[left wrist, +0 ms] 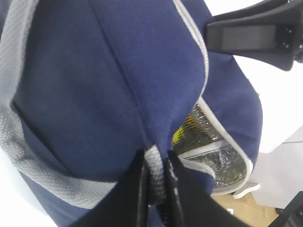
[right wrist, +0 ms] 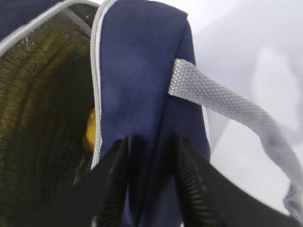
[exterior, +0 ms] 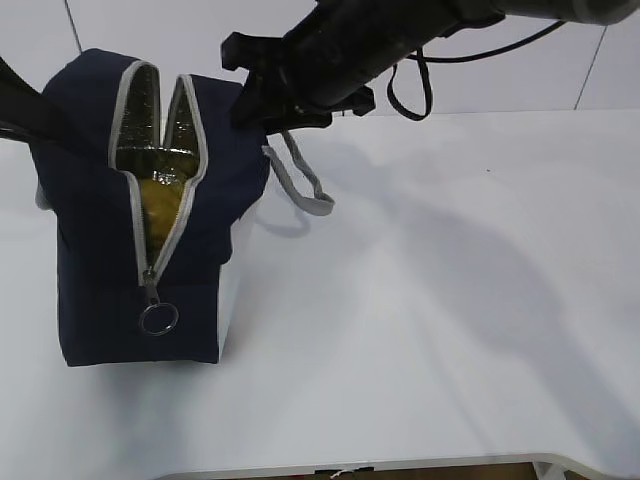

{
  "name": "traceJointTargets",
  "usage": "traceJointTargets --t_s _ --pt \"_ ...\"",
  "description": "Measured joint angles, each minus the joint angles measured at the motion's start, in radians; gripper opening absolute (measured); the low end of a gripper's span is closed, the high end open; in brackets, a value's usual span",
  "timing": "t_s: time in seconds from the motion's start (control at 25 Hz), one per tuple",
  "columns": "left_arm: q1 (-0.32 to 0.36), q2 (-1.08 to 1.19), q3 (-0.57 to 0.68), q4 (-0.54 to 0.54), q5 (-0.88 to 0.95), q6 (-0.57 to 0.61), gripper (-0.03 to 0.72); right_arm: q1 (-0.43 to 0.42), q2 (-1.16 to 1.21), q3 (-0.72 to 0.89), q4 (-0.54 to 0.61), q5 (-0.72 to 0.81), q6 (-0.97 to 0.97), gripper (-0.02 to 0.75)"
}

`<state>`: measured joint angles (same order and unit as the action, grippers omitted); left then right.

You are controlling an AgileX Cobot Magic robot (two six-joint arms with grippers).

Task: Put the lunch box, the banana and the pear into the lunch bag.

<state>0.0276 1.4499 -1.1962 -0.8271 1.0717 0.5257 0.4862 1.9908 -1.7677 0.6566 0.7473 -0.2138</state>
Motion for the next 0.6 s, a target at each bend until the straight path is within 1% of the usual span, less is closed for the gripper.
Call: traceJointTargets --t_s 0.08,0.4,0.48,0.6 --pt "0.000 0.000 0.000 0.000 0.000 0.000 0.011 0.000 0.000 0.000 0.007 -0.005 -0.006 0.255" --pt "0.000 0.000 0.000 0.000 -0.010 0.000 0.011 0.000 0.002 0.000 0.009 -0.033 -0.029 0.039" --pt "0.000 0.000 0.000 0.000 -0.014 0.000 0.011 0.000 0.002 0.000 0.009 -0.034 -0.049 0.022" --pt "0.000 0.000 0.000 0.000 -0.018 0.002 0.011 0.000 0.002 0.000 0.009 -0.034 -0.067 0.020"
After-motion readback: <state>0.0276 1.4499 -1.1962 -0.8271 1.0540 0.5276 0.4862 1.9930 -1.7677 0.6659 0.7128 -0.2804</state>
